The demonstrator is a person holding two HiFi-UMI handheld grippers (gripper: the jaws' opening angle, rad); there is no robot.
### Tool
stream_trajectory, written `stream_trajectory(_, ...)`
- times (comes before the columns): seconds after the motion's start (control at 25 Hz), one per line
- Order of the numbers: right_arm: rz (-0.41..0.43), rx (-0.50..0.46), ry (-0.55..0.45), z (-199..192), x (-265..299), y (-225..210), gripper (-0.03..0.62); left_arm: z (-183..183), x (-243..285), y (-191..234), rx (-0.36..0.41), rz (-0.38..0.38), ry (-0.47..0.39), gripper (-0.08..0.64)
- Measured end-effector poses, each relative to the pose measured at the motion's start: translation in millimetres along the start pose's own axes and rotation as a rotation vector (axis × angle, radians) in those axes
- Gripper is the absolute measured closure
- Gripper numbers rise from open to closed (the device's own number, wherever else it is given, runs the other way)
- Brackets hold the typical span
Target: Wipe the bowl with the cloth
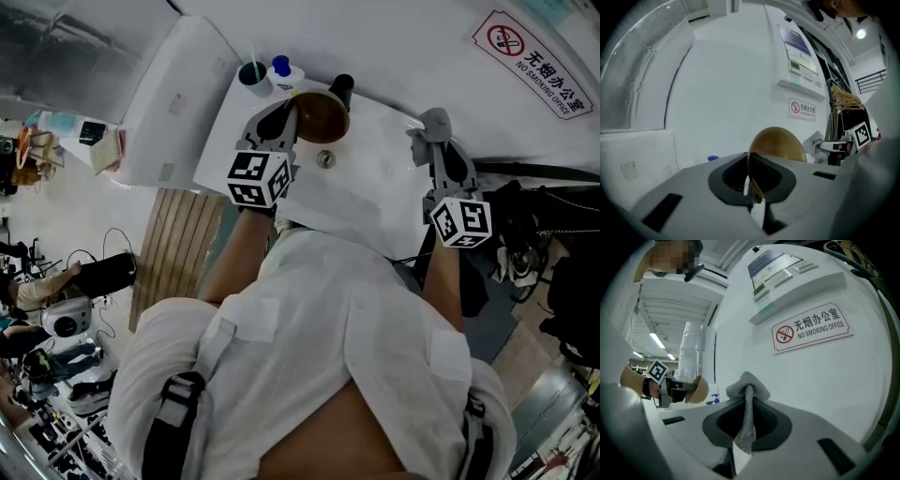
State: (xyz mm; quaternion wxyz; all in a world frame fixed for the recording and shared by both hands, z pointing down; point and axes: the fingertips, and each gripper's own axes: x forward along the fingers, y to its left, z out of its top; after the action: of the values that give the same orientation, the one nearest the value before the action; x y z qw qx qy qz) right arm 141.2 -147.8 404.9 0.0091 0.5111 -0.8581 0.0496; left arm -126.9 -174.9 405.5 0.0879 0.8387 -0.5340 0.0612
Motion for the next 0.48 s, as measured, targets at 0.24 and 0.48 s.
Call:
stream_trajectory(0.24, -0.009, -0.098, -0.076, 37, -5, 0, 0.551, 34, -4, -4, 0.033, -0.043, -0.128, 0.541)
stream_trajectory(0.48, -0.016, -0.123, -0.107, 54, -7, 0, 0.552, 41, -5, -10, 0.025, -0.062, -0.148, 0.541)
